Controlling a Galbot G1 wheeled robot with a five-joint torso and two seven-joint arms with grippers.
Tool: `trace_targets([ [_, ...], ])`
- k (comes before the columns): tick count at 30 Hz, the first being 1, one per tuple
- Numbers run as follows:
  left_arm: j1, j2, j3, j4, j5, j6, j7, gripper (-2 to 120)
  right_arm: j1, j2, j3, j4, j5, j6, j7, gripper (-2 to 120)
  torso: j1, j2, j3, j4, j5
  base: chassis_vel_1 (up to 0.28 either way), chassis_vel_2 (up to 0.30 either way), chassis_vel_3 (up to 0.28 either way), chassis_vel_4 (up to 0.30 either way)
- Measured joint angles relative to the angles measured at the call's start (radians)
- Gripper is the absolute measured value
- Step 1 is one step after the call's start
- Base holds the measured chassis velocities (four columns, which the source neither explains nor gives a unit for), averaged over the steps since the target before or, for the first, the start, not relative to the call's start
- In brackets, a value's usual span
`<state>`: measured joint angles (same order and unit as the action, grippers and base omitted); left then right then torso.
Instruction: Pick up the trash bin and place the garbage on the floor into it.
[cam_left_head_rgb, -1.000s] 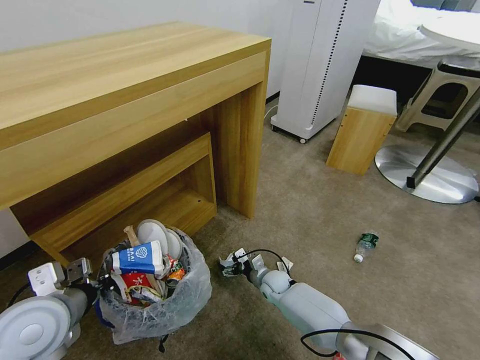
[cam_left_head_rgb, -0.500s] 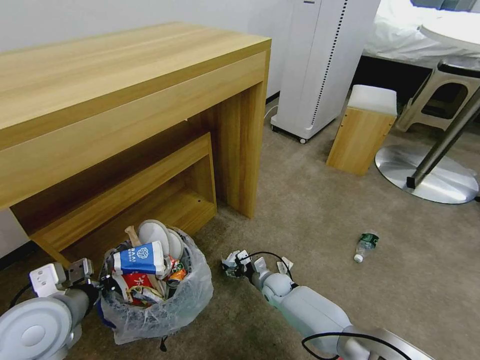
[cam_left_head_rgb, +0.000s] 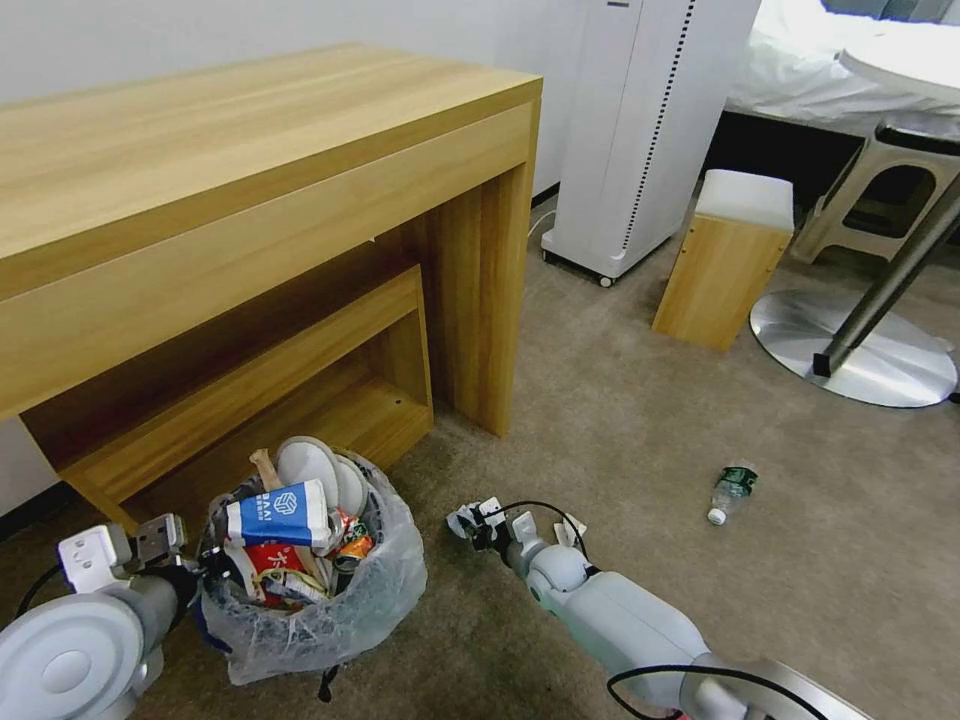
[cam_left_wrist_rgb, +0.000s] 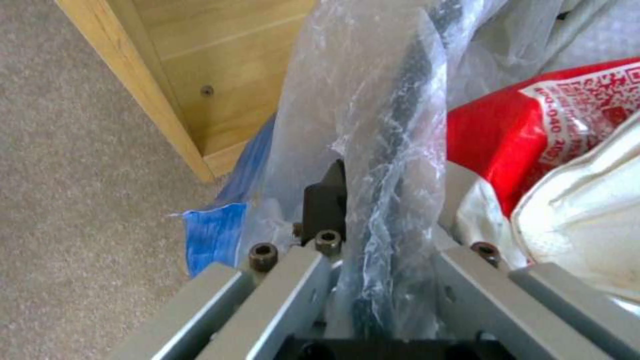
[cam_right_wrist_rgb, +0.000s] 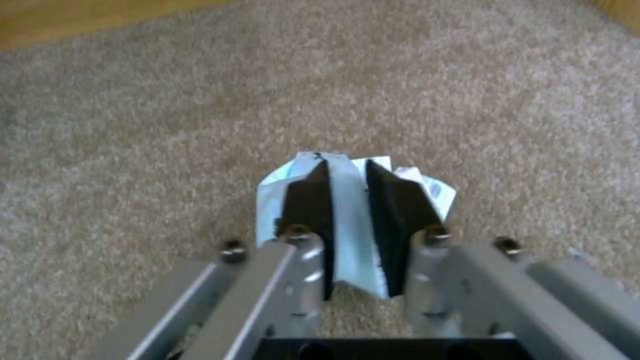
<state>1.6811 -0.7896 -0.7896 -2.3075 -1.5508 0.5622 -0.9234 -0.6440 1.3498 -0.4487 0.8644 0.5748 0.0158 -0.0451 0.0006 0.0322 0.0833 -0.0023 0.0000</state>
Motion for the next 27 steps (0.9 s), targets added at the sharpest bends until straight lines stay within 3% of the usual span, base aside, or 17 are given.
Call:
trace_targets([
  [4, -0.003, 0.006, -0.001, 0.0, 0.0, -0.002, 0.002, 0, 0.0, -0.008, 0.008, 0.017, 0.004, 0.0, 0.001, 0, 0.0, 0.0, 0.0, 0.0, 0.0001, 0.0, 0.0, 0.0, 0.0],
  [8, -0.006, 0.008, -0.001, 0.001, -0.001, 0.0, 0.002, 0, -0.003, -0.019, 0.027, 0.046, 0.008, 0.003, 0.001, 0, 0.0, 0.0, 0.0, 0.0, 0.0, 0.0, 0.0, 0.0, 0.0],
  [14, -0.005, 0.016, -0.001, 0.003, -0.011, 0.004, 0.004, 0, -0.031, -0.096, 0.078, 0.22, 0.03, 0.056, -0.008, 0, 0.0, 0.0, 0.0, 0.0002, 0.0001, 0.0, 0.0, 0.0, 0.0],
  [16, -0.008, 0.021, -0.001, 0.001, -0.018, 0.004, 0.004, 0, -0.051, -0.175, 0.112, 0.366, 0.037, 0.119, -0.027, 0, 0.0, 0.0, 0.0, 0.0, 0.0003, 0.0, 0.0, 0.0, 0.0],
  [17, -0.008, 0.021, -0.001, 0.001, -0.018, 0.004, 0.004, 0, -0.051, -0.175, 0.112, 0.366, 0.037, 0.119, -0.027, 0, 0.0, 0.0, 0.0, 0.0, 0.0003, 0.0, 0.0, 0.0, 0.0],
  [20, -0.009, 0.019, 0.005, -0.001, -0.02, 0.004, 0.005, 0, -0.062, -0.257, 0.146, 0.473, 0.032, 0.237, -0.113, 0, 0.0, 0.0, 0.0, -0.0005, 0.0, 0.0, 0.0, 0.0, 0.0],
  [27, -0.005, 0.001, 0.007, -0.006, -0.019, 0.006, 0.006, 0, -0.035, -0.293, 0.178, 0.558, 0.067, 0.428, -0.271, 0, 0.0, 0.0, 0.0, 0.0001, 0.0001, 0.0, 0.0, 0.0, 0.0],
])
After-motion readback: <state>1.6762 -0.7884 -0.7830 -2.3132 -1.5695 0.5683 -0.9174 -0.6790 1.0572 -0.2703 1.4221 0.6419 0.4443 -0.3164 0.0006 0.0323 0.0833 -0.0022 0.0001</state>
